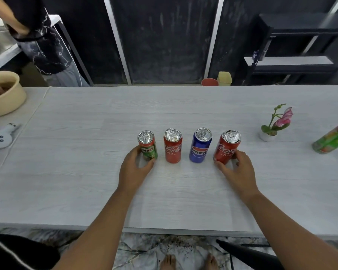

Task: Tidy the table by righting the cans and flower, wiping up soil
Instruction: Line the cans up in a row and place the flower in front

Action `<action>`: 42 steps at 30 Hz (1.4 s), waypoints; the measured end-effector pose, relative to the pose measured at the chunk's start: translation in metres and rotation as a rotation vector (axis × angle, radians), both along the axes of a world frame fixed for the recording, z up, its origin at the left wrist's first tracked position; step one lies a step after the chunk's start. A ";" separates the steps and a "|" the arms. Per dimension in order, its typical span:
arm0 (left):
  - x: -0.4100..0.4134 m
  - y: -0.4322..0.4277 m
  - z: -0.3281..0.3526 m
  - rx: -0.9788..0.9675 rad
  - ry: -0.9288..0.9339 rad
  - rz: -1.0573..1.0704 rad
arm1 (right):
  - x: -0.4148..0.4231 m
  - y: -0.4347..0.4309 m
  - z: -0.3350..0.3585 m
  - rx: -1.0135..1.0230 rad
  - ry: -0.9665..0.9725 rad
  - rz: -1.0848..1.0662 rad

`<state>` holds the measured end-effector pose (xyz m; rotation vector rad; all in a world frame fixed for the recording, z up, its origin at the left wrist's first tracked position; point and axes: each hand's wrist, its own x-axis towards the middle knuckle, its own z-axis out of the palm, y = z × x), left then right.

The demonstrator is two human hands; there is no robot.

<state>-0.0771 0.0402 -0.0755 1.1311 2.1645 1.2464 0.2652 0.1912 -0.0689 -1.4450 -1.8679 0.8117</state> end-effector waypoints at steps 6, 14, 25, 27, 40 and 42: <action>0.000 0.000 -0.001 -0.001 -0.011 0.005 | 0.001 0.000 -0.002 0.019 0.007 0.010; 0.002 0.000 0.000 -0.013 0.009 0.003 | 0.001 0.002 -0.007 0.064 -0.050 0.030; 0.004 -0.002 0.004 -0.015 0.047 -0.001 | 0.001 0.000 -0.004 0.107 -0.091 0.058; 0.004 -0.002 0.005 -0.017 0.037 -0.003 | 0.001 0.000 -0.004 0.108 -0.094 0.057; 0.029 -0.023 0.004 -0.097 0.149 0.103 | 0.002 -0.002 -0.002 0.026 -0.079 0.051; 0.054 -0.044 -0.001 -0.099 0.207 0.172 | 0.005 -0.006 -0.001 -0.016 -0.058 0.050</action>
